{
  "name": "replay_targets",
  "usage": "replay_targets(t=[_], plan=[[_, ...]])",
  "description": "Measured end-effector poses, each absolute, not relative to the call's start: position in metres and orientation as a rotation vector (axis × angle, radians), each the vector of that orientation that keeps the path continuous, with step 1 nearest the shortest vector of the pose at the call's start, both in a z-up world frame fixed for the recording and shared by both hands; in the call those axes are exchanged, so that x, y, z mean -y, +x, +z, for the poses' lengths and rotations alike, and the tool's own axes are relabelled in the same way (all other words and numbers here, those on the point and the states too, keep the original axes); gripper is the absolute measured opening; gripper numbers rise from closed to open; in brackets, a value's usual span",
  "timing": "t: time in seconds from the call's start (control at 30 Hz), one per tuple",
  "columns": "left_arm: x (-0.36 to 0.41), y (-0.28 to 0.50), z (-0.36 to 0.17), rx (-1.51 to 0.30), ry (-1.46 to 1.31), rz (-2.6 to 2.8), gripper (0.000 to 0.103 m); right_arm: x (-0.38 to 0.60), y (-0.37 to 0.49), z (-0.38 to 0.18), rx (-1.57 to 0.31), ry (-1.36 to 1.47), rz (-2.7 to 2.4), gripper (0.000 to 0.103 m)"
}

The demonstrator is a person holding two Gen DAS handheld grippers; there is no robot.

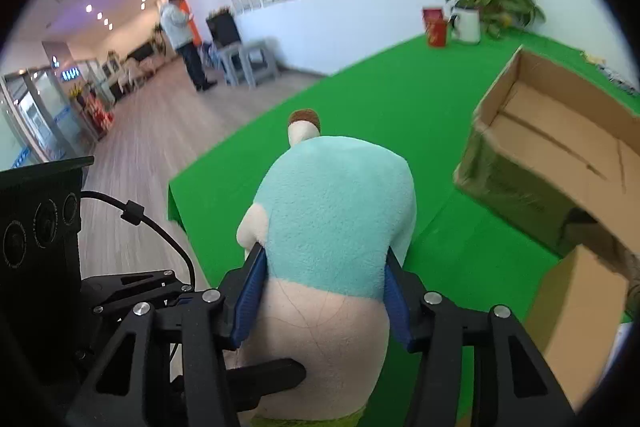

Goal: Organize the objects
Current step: 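Lift the plush pig with the left gripper and carry it over the open box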

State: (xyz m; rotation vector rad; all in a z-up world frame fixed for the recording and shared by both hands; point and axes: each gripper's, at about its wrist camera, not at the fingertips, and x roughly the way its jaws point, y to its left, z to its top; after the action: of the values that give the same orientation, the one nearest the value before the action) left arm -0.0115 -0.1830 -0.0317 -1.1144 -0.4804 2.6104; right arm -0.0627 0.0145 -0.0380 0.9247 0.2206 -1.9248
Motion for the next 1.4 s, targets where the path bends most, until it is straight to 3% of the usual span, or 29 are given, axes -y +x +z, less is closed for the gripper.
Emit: replay_targets(t=[0.33, 0.53, 0.7, 1.03, 1.23, 1.4], plan=[[0.074, -0.101, 0.072, 0.093, -0.830, 2.564, 0.054, -0.103, -0.122, 0.056, -0.062, 0.690, -2.224, 0.052], [0.032, -0.154, 0.139, 0.060, -0.653, 2.511, 0.054, -0.120, -0.171, 0.116, -0.059, 0.530, -2.358, 0.052], [0.028, -0.214, 0.159, 0.109, -0.671, 2.461, 0.054, -0.120, -0.201, 0.128, -0.074, 0.539, -2.403, 0.052], [0.036, -0.291, 0.112, 0.186, -0.919, 2.408, 0.054, -0.103, -0.255, 0.065, -0.006, 0.723, -2.359, 0.052], [0.071, -0.332, 0.038, 0.230, -1.051, 2.354, 0.054, -0.090, -0.274, 0.024, 0.010, 0.845, -2.304, 0.052], [0.095, -0.311, -0.014, 0.250, -1.143, 2.332, 0.054, -0.079, -0.289, -0.005, 0.049, 0.951, -2.244, 0.052]])
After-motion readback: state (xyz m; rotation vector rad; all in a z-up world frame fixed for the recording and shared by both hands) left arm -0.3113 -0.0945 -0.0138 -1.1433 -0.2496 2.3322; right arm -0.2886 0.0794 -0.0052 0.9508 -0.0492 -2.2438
